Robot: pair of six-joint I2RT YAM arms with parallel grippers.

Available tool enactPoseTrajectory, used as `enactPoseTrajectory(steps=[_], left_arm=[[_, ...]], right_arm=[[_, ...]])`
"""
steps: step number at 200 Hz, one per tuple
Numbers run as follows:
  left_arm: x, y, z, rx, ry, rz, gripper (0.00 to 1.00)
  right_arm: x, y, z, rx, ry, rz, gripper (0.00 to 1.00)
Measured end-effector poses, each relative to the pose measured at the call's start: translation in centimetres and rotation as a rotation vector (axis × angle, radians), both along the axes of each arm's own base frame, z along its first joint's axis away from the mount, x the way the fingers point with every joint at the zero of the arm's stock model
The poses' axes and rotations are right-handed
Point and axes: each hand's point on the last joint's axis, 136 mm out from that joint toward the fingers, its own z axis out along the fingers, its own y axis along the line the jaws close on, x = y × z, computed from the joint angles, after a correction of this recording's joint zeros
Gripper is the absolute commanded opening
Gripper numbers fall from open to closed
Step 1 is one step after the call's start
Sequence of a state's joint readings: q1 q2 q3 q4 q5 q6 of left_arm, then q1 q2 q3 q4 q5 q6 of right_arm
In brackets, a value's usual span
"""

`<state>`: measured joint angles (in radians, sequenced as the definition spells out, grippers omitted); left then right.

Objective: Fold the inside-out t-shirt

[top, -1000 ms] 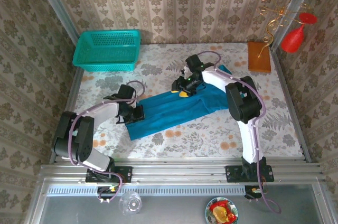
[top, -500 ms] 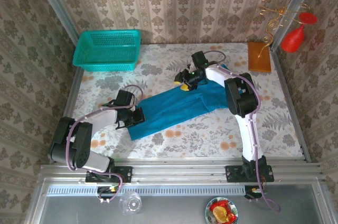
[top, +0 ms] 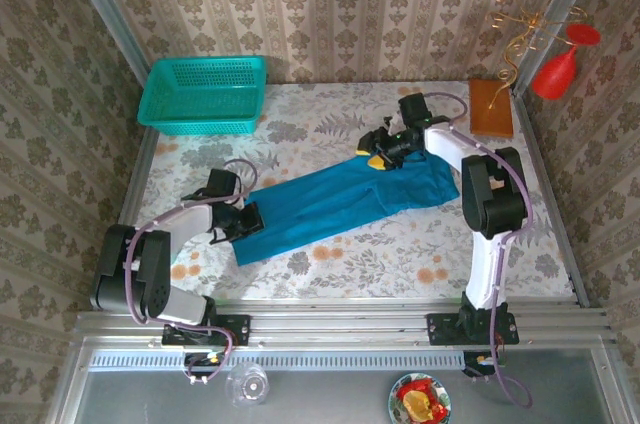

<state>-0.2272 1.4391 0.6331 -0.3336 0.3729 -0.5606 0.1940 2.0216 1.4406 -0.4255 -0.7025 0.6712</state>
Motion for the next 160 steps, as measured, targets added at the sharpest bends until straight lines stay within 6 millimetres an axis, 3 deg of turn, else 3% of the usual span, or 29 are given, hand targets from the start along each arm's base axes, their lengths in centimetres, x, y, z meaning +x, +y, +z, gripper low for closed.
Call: enactPoseTrajectory(steps=[35,67,106,128,160], left_arm=[[0.5,1.0,0.0,-0.012,0.008,0.019,0.05],[0.9,2.5,0.0,-0.024,0.010,0.054,0.05],[1.8,4.1,-0.1,-0.030,0.021,0.089,0.06],[2.5,4.8,-0.1,-0.025,0.019,0.101,0.06],[2.9,5.1,-0.1,-0.023,0.018,0.105,0.07]], right_arm=[[-4.5,-1.9,-5.5,-0.042,0.149,-0.011,0.54],[-6.7,-3.2,-5.4,-0.052,0.123,-0.047,0.54],[-10.9,-2.3,-5.2,-0.080,0.135,-0.055,0.54],[-10.9,-3.6,-4.0,-0.135,0.109,-0.062,0.55],[-7.5,-9.2,-1.1,-0.354,0.000,-0.071,0.54]])
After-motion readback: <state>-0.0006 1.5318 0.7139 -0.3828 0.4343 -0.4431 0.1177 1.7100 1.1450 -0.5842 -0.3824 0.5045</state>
